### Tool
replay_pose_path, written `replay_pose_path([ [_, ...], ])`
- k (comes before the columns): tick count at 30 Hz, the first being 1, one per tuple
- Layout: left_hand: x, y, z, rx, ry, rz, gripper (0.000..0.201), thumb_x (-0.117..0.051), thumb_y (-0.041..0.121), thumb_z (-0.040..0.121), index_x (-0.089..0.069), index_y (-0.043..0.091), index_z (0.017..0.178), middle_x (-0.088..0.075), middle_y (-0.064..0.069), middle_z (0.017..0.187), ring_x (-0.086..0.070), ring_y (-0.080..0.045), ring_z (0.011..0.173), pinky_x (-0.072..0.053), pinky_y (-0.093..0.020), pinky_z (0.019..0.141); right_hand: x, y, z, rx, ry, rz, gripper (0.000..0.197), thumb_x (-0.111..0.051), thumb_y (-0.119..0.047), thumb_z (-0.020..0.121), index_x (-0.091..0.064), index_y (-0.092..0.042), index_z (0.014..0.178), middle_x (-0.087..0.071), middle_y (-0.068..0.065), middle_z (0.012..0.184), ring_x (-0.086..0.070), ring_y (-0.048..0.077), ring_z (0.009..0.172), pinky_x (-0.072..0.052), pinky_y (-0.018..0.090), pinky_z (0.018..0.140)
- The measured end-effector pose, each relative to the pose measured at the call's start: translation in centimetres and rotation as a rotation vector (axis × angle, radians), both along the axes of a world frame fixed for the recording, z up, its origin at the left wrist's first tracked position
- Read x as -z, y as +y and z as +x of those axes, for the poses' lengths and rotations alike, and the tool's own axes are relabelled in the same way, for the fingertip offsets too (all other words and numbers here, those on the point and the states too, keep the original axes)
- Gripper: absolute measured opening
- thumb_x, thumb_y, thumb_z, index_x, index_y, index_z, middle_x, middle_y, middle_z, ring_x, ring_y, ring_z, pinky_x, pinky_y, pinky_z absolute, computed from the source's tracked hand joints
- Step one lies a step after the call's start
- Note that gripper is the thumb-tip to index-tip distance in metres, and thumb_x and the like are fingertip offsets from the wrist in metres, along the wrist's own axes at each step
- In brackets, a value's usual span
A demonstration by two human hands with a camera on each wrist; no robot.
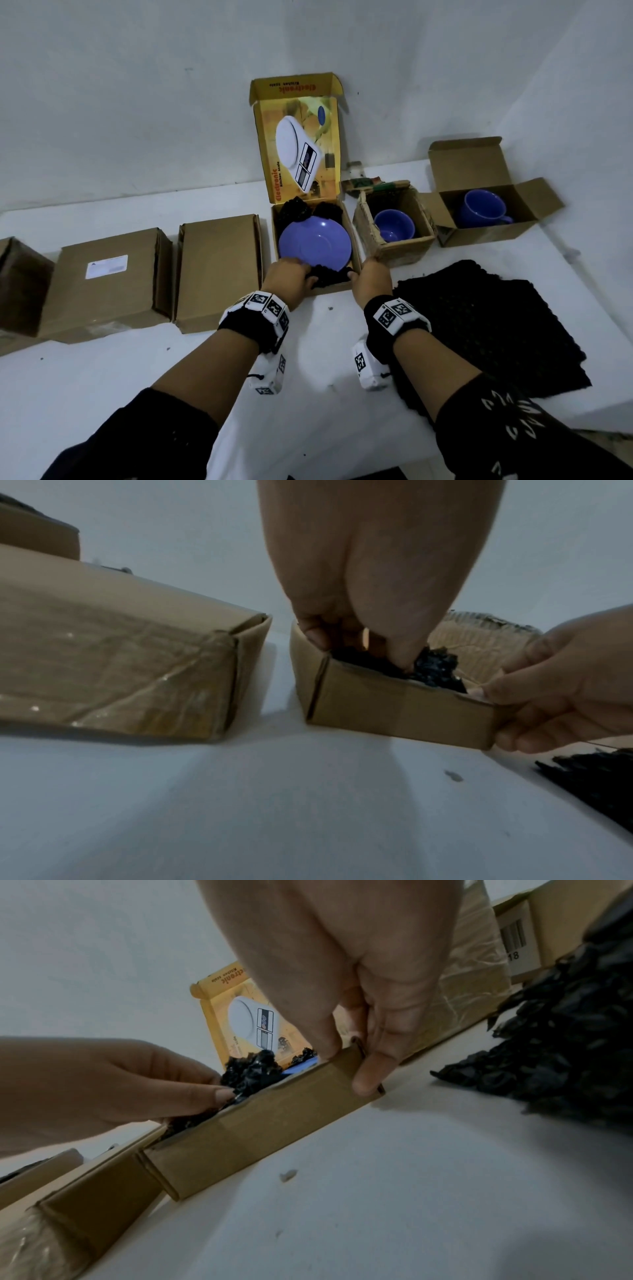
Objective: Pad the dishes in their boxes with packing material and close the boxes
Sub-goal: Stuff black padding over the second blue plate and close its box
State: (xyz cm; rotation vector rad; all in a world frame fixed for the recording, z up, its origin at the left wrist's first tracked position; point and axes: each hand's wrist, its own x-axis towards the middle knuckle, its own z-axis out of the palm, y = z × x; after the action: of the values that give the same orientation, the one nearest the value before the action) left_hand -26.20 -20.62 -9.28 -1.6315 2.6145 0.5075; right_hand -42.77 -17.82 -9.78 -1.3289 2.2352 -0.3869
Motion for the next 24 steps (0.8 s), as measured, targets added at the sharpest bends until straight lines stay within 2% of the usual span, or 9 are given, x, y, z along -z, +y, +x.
replay_pose_path([
  [3, 0.2, 0.5, -0.1, -0.054, 0.192, -0.036, 0.021, -0.060, 0.018, 0.087, -0.055, 0.008, 0.104, -0.049, -0.011, 0.110, -0.051, -0.030, 0.096, -0.044, -0.036, 0.077, -0.1, 0.1, 0.1, -0.006, 0.010, -0.003, 0.034, -0.058, -0.021, 0.093, -0.052, 0.004, 0.116, -0.059, 0.022, 0.116, -0.056, 0.037, 0.109, -0.046, 0.037, 0.085],
  [5, 0.4, 1.0, -0.1, 0.015, 0.244, -0.058, 0.015, -0.057, 0.012, 0.087, -0.055, 0.009, 0.101, -0.050, -0.010, 0.109, -0.054, -0.031, 0.091, -0.044, -0.036, 0.071, 0.0, 0.1, 0.1, -0.003, -0.002, -0.008, 0.034, -0.058, -0.021, 0.092, -0.052, 0.004, 0.116, -0.058, 0.022, 0.116, -0.056, 0.037, 0.108, -0.045, 0.037, 0.085],
  [6, 0.4, 1.3, 0.1, 0.057, 0.246, -0.060, 0.014, -0.055, 0.012, 0.089, -0.059, 0.009, 0.102, -0.053, -0.009, 0.111, -0.056, -0.031, 0.091, -0.046, -0.037, 0.072, -0.1, 0.1, 0.1, -0.001, -0.008, -0.010, 0.034, -0.058, -0.020, 0.092, -0.052, 0.004, 0.116, -0.058, 0.023, 0.116, -0.056, 0.037, 0.108, -0.045, 0.037, 0.085],
  [9, 0.4, 1.7, 1.3, 0.152, 0.221, -0.084, 0.028, -0.049, 0.029, 0.090, -0.065, 0.011, 0.102, -0.062, -0.007, 0.107, -0.061, -0.028, 0.090, -0.050, -0.037, 0.076, -0.1, 0.0, 0.1, 0.005, -0.018, -0.009, 0.035, -0.057, -0.019, 0.093, -0.051, 0.004, 0.118, -0.057, 0.023, 0.118, -0.056, 0.036, 0.110, -0.045, 0.037, 0.086],
  [11, 0.5, 1.7, 2.2, 0.187, 0.187, -0.108, 0.032, -0.050, 0.037, 0.087, -0.064, 0.012, 0.102, -0.066, -0.006, 0.103, -0.060, -0.028, 0.092, -0.048, -0.035, 0.079, -0.1, 0.0, 0.2, 0.014, -0.021, -0.005, 0.036, -0.056, -0.019, 0.093, -0.050, 0.004, 0.120, -0.057, 0.023, 0.119, -0.056, 0.036, 0.110, -0.045, 0.037, 0.087],
  [15, 0.5, 2.1, 2.1, 0.187, 0.132, -0.124, 0.035, -0.067, 0.029, 0.084, -0.061, 0.012, 0.113, -0.065, -0.008, 0.112, -0.058, -0.028, 0.103, -0.044, -0.037, 0.087, -0.1, 0.0, 0.3, 0.024, -0.026, -0.003, 0.035, -0.056, -0.018, 0.093, -0.049, 0.004, 0.121, -0.055, 0.023, 0.121, -0.055, 0.037, 0.112, -0.046, 0.037, 0.088],
  [19, 0.9, 2.3, 1.5, 0.223, 0.079, -0.124, 0.032, -0.073, 0.025, 0.078, -0.068, 0.008, 0.105, -0.062, -0.015, 0.099, -0.058, -0.036, 0.091, -0.051, -0.040, 0.078, -0.2, 0.1, 0.4, 0.031, -0.026, 0.000, 0.035, -0.056, -0.018, 0.093, -0.050, 0.003, 0.120, -0.055, 0.022, 0.121, -0.056, 0.036, 0.111, -0.046, 0.037, 0.088],
  [21, 1.0, 2.5, 1.5, 0.206, 0.039, -0.141, 0.032, -0.069, 0.033, 0.080, -0.069, 0.011, 0.104, -0.056, -0.015, 0.098, -0.054, -0.036, 0.091, -0.050, -0.043, 0.081, -0.1, 0.1, 0.4, 0.035, -0.035, -0.002, 0.035, -0.056, -0.018, 0.093, -0.049, 0.003, 0.120, -0.055, 0.022, 0.121, -0.055, 0.036, 0.111, -0.045, 0.037, 0.089],
  [24, 0.8, 3.0, 1.3, 0.161, -0.063, -0.214, 0.036, -0.047, 0.047, 0.080, -0.071, 0.024, 0.094, -0.058, -0.010, 0.094, -0.058, -0.034, 0.091, -0.046, -0.050, 0.091, 0.0, 0.0, 0.4, 0.043, -0.051, 0.001, 0.037, -0.057, -0.018, 0.093, -0.050, 0.004, 0.121, -0.055, 0.022, 0.121, -0.055, 0.037, 0.112, -0.045, 0.038, 0.089],
])
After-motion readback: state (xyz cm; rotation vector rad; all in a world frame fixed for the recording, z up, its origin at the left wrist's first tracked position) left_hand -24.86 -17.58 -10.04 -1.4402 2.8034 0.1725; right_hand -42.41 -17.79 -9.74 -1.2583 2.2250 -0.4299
